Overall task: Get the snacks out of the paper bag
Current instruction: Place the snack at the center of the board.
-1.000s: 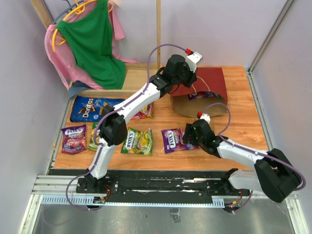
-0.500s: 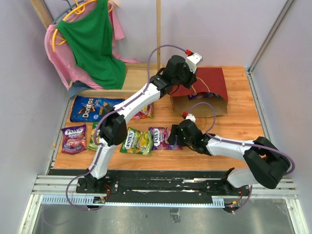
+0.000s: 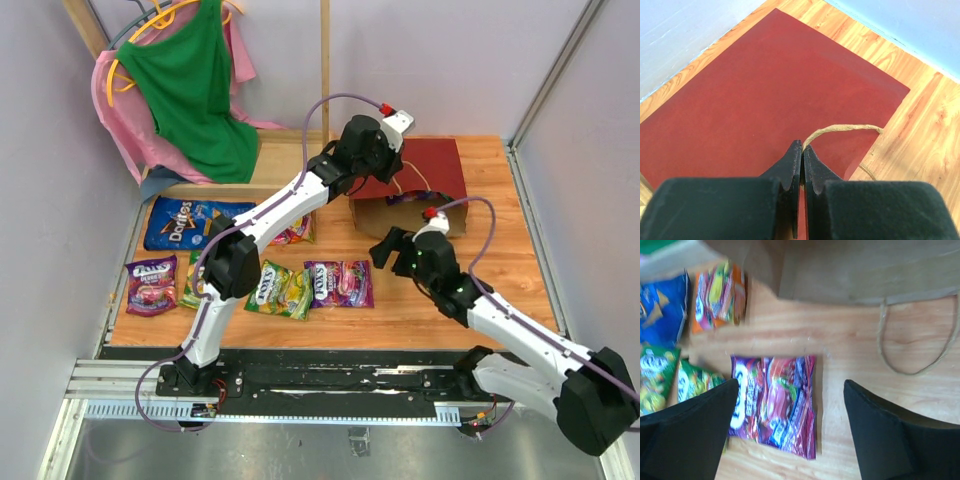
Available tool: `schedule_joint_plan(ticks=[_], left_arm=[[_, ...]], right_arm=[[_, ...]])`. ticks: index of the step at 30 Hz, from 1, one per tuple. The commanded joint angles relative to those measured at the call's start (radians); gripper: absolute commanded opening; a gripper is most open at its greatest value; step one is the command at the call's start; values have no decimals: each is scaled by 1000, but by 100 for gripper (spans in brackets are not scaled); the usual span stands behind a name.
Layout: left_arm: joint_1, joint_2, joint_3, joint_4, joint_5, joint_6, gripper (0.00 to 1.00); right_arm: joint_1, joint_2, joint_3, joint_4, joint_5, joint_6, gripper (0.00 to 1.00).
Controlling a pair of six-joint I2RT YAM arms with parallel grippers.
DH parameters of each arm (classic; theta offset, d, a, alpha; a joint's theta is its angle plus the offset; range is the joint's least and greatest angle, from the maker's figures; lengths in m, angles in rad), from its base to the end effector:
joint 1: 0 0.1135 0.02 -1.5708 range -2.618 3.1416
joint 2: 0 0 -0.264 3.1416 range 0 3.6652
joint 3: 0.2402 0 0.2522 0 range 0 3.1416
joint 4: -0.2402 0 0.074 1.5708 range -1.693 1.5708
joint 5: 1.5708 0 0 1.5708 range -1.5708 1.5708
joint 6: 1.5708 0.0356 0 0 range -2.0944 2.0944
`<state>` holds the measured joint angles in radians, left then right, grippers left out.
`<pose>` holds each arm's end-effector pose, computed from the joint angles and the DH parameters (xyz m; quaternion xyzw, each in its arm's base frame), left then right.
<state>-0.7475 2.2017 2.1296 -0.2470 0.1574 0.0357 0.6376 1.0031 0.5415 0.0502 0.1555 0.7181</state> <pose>0.3835 -0.3630 0.3346 0.3509 0.7292 -0.2632 0.5252 0.1834 0.1290 0.2371 0.0761 0.8317 0.2919 0.4661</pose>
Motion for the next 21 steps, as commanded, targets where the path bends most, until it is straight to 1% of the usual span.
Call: schedule_joint_plan(ticks=[1, 3, 5, 10, 15, 19, 21], left_arm=[[10, -46, -6, 27, 17, -15, 5], [10, -46, -5, 29, 19, -16, 5], [10, -46, 0, 28, 21, -17, 5], [10, -45, 5, 23, 30, -21, 5], [10, -48, -5, 22, 30, -19, 6], [10, -47, -5, 23, 28, -12, 6], [10, -45, -4, 23, 29, -11, 6]], right_arm=[[-172, -25, -78, 90, -90, 102, 84], [-230, -9, -116, 174, -145, 179, 80], [-258, 23, -143, 267, -160, 245, 77], [-298, 167, -158, 462, -116, 379, 68], [-368, 348, -175, 731, -108, 555, 65], [-413, 513, -178, 946, -43, 679, 64], [-433, 610, -174, 1105, -19, 736, 62]])
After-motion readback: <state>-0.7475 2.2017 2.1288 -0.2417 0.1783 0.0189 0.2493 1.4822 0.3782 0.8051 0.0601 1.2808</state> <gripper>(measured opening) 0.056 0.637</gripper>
